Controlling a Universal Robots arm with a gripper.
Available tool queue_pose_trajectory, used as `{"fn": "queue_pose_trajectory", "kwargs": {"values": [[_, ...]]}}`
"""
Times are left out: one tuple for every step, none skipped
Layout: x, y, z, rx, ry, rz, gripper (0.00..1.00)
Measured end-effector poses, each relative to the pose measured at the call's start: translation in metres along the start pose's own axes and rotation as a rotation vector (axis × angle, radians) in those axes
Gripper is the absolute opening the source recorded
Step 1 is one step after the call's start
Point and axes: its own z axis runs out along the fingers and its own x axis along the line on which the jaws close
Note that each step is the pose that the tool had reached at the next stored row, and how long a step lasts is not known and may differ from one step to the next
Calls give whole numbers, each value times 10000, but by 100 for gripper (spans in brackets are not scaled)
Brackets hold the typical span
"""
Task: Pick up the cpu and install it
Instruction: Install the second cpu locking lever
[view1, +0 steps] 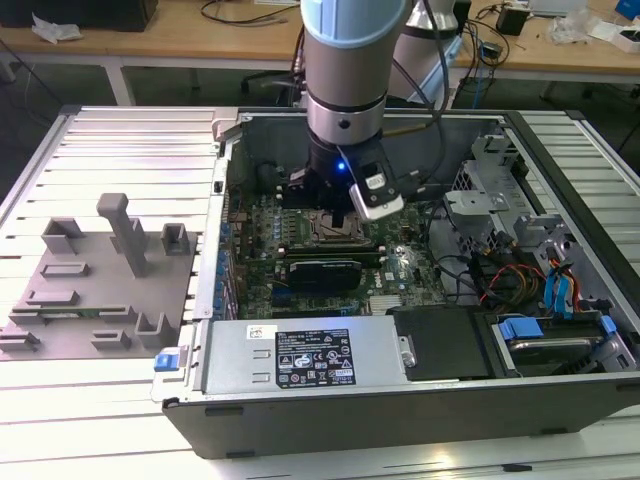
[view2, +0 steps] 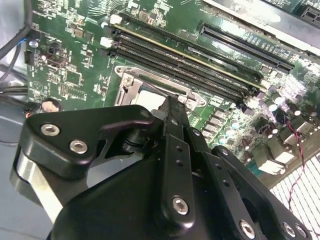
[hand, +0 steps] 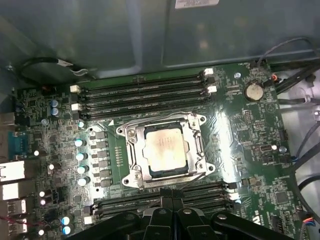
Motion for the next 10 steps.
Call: {"fn": "queue_pose_trajectory", "kwargs": {"values": [[9,-4,20,-1,1,0,11],[37,-11,37,0,1,-1,11],[62,-17,50,0,1,-2,11],[102,-26,70,0,1,0,11],[126,-32,86,0,1,-1,11],[146,-39,108,0,0,-1,11],[154,-44,140,0,1,0,11],[156,-51,177,0,1,-2,11],[165,-57,211,1,1,2,11],[190,-67,256,-1,1,-1,11]]}}
